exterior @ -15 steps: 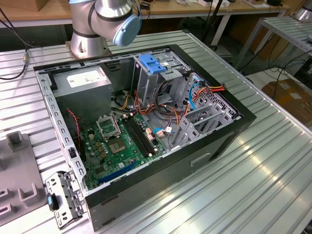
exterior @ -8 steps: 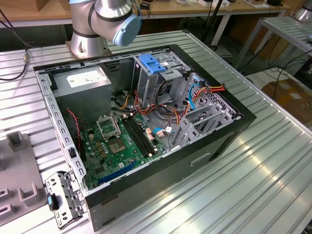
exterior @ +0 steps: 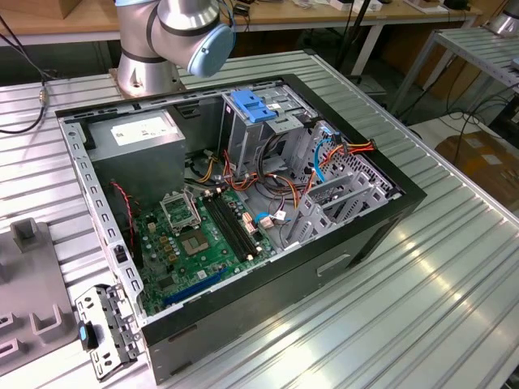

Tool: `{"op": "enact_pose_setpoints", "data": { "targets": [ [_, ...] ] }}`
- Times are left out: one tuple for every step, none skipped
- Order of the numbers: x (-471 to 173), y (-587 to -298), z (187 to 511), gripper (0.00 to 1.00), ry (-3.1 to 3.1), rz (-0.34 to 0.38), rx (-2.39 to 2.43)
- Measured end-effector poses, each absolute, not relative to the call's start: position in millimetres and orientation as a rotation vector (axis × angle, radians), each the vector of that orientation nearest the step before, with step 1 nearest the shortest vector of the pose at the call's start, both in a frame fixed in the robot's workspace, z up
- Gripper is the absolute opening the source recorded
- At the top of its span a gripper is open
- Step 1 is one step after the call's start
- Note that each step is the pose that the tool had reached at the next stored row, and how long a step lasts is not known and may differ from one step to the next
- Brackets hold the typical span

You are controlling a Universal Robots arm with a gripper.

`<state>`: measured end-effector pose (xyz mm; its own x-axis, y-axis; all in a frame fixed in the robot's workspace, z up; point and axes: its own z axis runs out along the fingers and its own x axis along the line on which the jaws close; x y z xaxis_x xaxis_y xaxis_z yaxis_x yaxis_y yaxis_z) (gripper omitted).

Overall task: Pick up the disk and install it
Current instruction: 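Pick up the disk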

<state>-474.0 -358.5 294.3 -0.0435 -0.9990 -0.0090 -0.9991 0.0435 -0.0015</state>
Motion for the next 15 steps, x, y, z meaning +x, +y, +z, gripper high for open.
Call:
{"op": "enact_pose_setpoints", "data": {
  "targets": [
    [-474.0, -358.5, 294.3, 0.54, 2.264, 0.008, -2.167],
    [-474.0, -358.5, 294.3, 0.54, 2.264, 0.008, -2.167],
    [-474.0, -358.5, 294.2, 0.54, 2.264, 0.008, -2.167],
    [-474.0, -358.6, 294.1, 0.54, 2.265, 0.008, -2.166],
    [-473.9, -359.2, 293.9, 0.54, 2.266, 0.008, -2.165],
    [-473.9, -359.5, 293.9, 0.54, 2.268, 0.008, -2.163],
    [-473.9, -359.7, 293.9, 0.54, 2.268, 0.008, -2.163],
    [-473.8, -359.7, 293.9, 0.54, 2.269, 0.008, -2.162],
    [-473.8, -359.8, 293.9, 0.54, 2.269, 0.008, -2.162],
    [-473.8, -359.8, 293.8, 0.54, 2.272, 0.008, -2.158],
    [-473.8, -359.9, 293.8, 0.54, 2.273, 0.008, -2.158],
    [-473.8, -360.0, 293.9, 0.54, 2.273, 0.008, -2.158],
    [-473.8, -360.2, 293.9, 0.54, 2.273, 0.008, -2.158],
    [-473.8, -360.7, 293.8, 0.54, 2.272, 0.008, -2.158],
    [-473.8, -360.9, 293.8, 0.54, 2.273, 0.008, -2.158]
  ]
}}
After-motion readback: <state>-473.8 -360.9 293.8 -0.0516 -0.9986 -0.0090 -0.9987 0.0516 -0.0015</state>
